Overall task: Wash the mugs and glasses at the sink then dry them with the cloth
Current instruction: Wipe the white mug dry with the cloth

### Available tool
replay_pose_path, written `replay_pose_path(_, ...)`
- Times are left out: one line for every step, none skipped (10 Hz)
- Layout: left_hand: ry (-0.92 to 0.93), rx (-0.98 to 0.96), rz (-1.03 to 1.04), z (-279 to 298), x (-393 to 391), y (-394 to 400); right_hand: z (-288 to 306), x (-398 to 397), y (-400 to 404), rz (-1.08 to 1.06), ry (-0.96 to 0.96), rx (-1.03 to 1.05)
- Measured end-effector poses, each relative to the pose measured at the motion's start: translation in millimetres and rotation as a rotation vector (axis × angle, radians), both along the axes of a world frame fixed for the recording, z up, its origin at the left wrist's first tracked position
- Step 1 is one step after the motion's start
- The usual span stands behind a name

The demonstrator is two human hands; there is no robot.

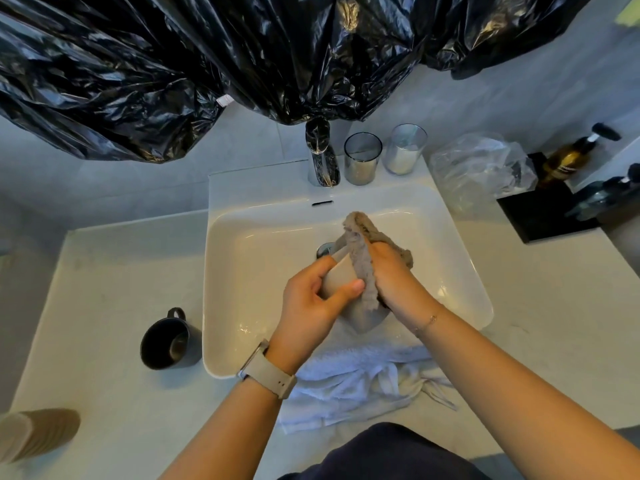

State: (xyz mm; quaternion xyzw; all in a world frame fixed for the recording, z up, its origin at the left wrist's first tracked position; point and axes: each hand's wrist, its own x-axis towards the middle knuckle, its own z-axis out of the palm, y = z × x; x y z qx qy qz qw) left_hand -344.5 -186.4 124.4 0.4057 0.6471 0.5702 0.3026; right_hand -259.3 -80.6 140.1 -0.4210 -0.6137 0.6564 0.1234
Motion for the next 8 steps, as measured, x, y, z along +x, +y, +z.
replay_pose_path(-0.255,-0.053,0.062,-7,-7,1,-6,9,1,0.065,-0.092,0.063)
replay_pose_path(-0.382,-0.136,0.124,-12,-11,0,-21,27,-8,0.042,-0.206,-0.025)
replay_pose_path(-0.334,-0.153,0.057,-14,-3,2,-24,34,-2,0.038,-0.269,-0.102)
replay_pose_path(0.053,-0.166,-0.009,-12,4,9,-17,22,10,-0.061,-0.090,-0.364)
replay_pose_path(0.202,-0.147,0.036,-8,0,18,-25,7,17,0.004,-0.067,-0.361)
replay_pose_path(0.084,-0.183,0.079,-13,-6,19,-33,-12,18,-0.062,-0.152,-0.341)
replay_pose_path(-0.180,-0.205,0.144,-22,-13,20,-40,-6,9,0.085,-0.180,-0.032)
replay_pose_path(-0.407,-0.201,0.225,-27,-17,20,-46,1,-3,0.200,-0.263,0.344)
